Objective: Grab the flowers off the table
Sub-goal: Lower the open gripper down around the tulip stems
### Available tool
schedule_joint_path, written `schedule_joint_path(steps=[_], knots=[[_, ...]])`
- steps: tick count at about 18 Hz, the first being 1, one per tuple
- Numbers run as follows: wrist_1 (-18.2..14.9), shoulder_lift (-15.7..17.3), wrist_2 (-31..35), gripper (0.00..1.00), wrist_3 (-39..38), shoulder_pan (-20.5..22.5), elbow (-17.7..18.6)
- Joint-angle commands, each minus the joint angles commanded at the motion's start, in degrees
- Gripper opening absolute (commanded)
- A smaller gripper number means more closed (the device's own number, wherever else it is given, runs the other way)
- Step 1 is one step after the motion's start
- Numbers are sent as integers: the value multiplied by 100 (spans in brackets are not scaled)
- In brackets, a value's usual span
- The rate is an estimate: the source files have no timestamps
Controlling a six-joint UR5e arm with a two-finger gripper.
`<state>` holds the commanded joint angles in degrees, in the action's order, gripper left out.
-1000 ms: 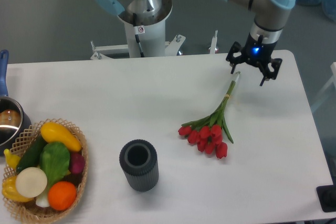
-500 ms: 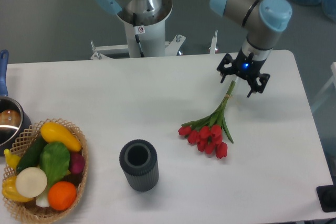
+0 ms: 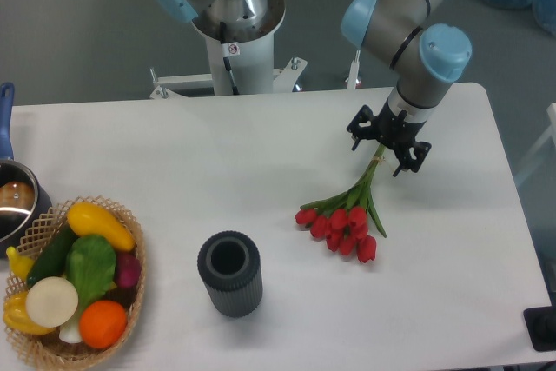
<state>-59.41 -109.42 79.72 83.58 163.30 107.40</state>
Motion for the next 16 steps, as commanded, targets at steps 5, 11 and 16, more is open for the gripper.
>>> schedule_joint_path(steps=[5,11,16], knots=[[0,-79,-9,100,9,-35,17],[9,-150,-35,100,-9,-18,9],[9,-194,-18,100,18,0,9]])
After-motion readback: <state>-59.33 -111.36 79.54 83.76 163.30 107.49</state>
